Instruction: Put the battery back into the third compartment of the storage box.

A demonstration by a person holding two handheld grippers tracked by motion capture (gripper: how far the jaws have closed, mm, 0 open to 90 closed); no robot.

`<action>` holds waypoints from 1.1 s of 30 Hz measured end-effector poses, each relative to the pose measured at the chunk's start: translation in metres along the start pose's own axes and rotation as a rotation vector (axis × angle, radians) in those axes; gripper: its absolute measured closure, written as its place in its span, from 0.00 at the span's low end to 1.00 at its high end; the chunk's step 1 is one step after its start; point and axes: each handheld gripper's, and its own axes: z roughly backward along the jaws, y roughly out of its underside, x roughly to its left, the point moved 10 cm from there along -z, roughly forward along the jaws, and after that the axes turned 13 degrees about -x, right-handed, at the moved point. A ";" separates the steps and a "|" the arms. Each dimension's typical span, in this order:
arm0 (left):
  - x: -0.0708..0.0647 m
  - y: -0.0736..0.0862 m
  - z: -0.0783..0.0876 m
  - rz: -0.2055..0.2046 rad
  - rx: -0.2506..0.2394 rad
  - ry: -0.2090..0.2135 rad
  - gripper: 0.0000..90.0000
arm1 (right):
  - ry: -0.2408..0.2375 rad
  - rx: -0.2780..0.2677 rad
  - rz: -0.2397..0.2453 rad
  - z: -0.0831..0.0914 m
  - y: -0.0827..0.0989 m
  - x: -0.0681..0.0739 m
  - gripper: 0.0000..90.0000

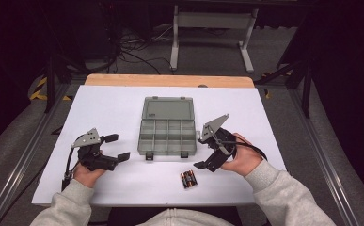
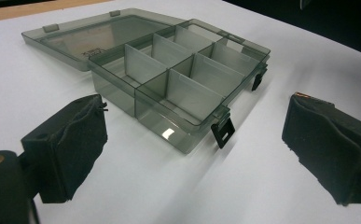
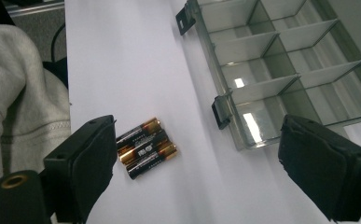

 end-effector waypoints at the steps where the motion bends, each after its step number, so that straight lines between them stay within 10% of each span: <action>1: -0.001 0.001 0.000 0.000 0.003 0.001 0.08 | -0.001 0.002 0.003 -0.001 0.000 0.001 0.15; 33: -0.001 0.003 -0.001 0.004 0.009 0.007 0.07 | -0.128 0.116 0.054 -0.043 0.036 0.029 0.15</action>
